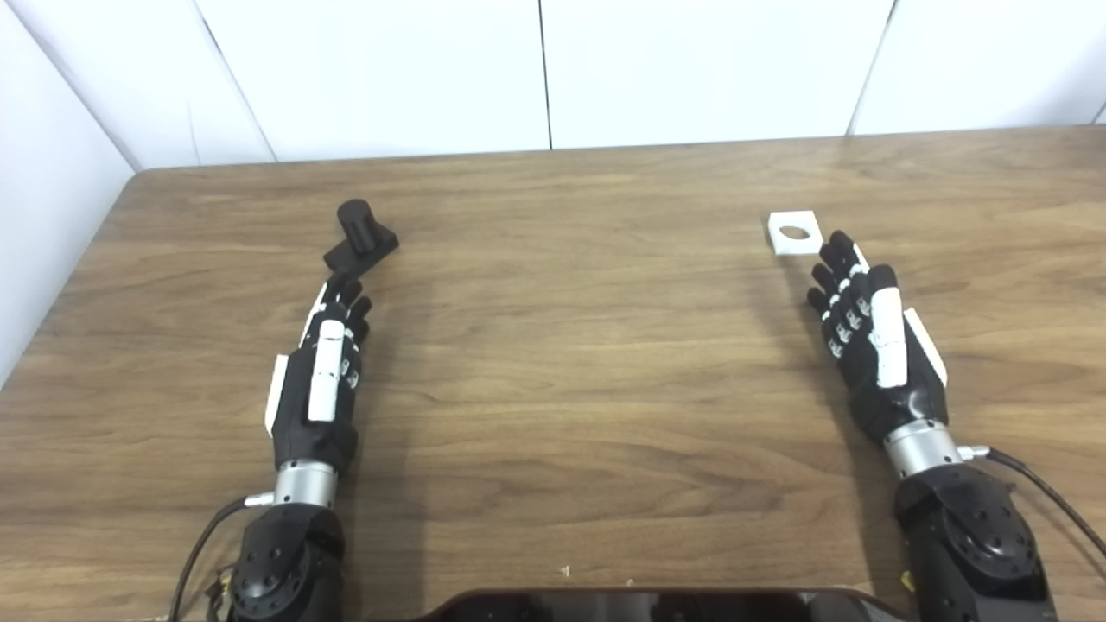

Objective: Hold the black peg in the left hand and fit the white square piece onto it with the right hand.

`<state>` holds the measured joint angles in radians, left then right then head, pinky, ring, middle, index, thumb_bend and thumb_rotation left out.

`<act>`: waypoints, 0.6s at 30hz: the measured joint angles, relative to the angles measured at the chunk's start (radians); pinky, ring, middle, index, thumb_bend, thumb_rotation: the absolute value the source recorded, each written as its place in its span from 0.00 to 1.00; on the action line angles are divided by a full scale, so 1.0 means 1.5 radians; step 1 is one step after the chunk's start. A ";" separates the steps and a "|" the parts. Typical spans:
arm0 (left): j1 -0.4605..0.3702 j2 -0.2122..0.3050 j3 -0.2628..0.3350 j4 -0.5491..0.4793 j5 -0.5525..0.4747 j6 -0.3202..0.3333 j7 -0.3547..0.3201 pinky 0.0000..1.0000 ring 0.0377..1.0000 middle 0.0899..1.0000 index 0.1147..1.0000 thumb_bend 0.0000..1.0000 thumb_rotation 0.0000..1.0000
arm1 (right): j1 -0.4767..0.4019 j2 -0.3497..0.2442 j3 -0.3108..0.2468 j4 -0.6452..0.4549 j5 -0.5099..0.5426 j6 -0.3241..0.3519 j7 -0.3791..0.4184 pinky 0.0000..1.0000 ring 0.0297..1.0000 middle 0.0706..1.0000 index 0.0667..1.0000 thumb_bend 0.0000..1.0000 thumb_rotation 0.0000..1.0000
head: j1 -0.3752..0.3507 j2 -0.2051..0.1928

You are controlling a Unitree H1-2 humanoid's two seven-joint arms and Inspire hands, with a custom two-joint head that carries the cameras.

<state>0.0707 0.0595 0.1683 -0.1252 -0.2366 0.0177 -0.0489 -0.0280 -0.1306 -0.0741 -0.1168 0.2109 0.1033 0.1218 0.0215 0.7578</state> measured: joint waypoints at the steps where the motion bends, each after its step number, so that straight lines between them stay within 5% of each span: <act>1: 0.000 0.000 0.000 0.000 0.000 0.000 0.000 0.99 0.96 0.96 0.95 0.48 0.80 | 0.000 0.000 0.000 0.000 0.000 0.000 0.000 1.00 1.00 1.00 0.99 0.61 1.00 | 0.000 0.000; 18: 0.000 0.000 -0.001 0.000 0.000 0.000 0.000 1.00 0.97 0.97 0.95 0.46 0.81 | 0.000 0.000 0.000 0.000 0.000 0.000 0.000 1.00 1.00 1.00 0.99 0.62 1.00 | 0.005 -0.002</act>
<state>0.0707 0.0596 0.1675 -0.1252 -0.2373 0.0179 -0.0484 -0.0280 -0.1307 -0.0736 -0.1167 0.2115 0.1033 0.1218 0.0291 0.7547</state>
